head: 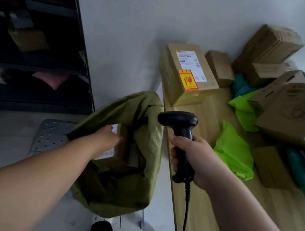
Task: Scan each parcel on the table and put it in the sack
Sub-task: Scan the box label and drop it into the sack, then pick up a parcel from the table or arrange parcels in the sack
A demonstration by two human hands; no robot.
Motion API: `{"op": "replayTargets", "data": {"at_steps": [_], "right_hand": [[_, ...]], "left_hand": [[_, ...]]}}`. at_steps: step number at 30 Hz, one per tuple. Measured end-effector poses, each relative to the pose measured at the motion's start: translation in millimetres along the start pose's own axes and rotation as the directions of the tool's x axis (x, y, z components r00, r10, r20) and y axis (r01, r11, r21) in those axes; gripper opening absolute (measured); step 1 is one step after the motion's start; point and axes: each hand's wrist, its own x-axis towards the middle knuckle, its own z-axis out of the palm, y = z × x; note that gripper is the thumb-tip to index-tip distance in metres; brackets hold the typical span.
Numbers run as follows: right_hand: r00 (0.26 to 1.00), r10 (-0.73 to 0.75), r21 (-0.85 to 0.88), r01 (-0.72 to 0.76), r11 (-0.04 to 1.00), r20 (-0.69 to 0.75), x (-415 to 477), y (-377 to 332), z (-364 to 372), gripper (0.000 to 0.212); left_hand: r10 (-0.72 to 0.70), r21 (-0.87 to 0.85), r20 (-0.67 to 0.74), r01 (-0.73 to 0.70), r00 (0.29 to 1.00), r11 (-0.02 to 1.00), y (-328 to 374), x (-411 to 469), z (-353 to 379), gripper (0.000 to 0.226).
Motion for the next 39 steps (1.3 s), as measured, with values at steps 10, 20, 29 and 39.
{"op": "replayTargets", "data": {"at_steps": [10, 20, 29, 39], "right_hand": [[0.961, -0.048, 0.085, 0.074, 0.994, -0.274, -39, 28, -59, 0.018], [0.881, -0.054, 0.121, 0.124, 0.985, -0.47, -66, 78, -147, 0.015], [0.895, -0.048, 0.134, 0.12, 0.984, -0.444, -65, 118, -201, 0.016], [0.916, -0.127, 0.12, 0.185, 0.975, -0.38, -103, 121, -216, 0.014]], "left_hand": [[0.705, 0.405, -0.231, -0.592, 0.671, 0.697, 88, -48, 72, 0.057], [0.68, 0.681, 0.53, -0.732, 0.506, 0.014, 122, -49, 223, 0.073], [0.602, 0.764, 0.574, -0.627, 0.554, -0.152, 132, 16, 272, 0.069], [0.664, 0.699, 0.436, -0.693, 0.608, 0.175, 109, -45, 251, 0.049]]}}
